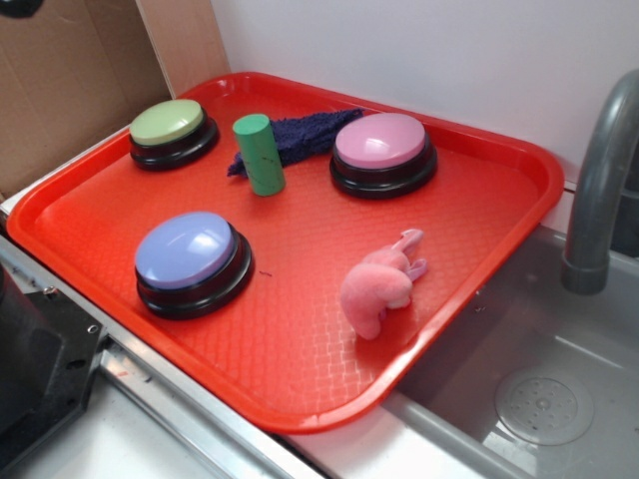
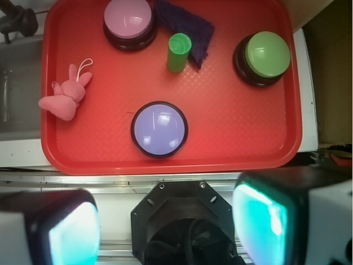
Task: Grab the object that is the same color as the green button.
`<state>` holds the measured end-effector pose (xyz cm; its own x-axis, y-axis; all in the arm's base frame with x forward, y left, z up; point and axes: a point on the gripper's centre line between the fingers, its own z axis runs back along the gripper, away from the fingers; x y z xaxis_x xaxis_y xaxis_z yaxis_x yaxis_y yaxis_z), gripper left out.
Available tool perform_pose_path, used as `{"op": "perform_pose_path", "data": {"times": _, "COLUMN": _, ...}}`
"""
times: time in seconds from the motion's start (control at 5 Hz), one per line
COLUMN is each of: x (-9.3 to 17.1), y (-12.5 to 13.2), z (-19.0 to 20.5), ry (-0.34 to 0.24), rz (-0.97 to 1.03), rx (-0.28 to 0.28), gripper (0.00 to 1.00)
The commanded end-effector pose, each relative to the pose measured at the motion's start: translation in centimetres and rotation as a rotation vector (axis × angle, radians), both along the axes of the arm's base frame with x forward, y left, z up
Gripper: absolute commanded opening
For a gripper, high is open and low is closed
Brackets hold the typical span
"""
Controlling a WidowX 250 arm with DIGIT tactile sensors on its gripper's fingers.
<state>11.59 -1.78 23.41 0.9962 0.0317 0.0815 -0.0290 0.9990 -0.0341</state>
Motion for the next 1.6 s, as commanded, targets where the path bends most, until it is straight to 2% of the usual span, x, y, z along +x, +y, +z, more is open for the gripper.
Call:
{"op": "perform_pose_path", "data": {"times": 0.0, "x": 0.0, "y": 0.0, "z": 0.0, "ry": 0.000, "rz": 0.000, "rx": 0.000, "gripper": 1.00}}
{"op": "perform_pose_path", "data": {"times": 0.2, "x": 1.9, "y": 0.9, "z": -2.1, "ry": -0.040, "rz": 0.032, "rx": -0.031, "gripper": 1.00}}
{"op": "perform_pose_path", "data": {"times": 0.6, "x": 6.1, "y": 2.4, "z": -6.9, "ry": -0.094, "rz": 0.179, "rx": 0.039, "gripper": 1.00}}
{"op": "perform_pose_path", "data": {"times": 0.8, "x": 8.9, "y": 3.8, "z": -10.2, "ry": -0.165, "rz": 0.237, "rx": 0.064, "gripper": 1.00}}
{"op": "perform_pose_path", "data": {"times": 1.0, "x": 11.0, "y": 4.5, "z": -12.5, "ry": -0.211, "rz": 0.260, "rx": 0.075, "gripper": 1.00}}
{"op": "perform_pose_path", "data": {"times": 1.2, "x": 12.9, "y": 4.8, "z": -14.4, "ry": -0.245, "rz": 0.247, "rx": 0.033, "gripper": 1.00}}
{"op": "perform_pose_path", "data": {"times": 1.4, "x": 14.2, "y": 4.8, "z": -15.5, "ry": -0.243, "rz": 0.236, "rx": 0.057, "gripper": 1.00}}
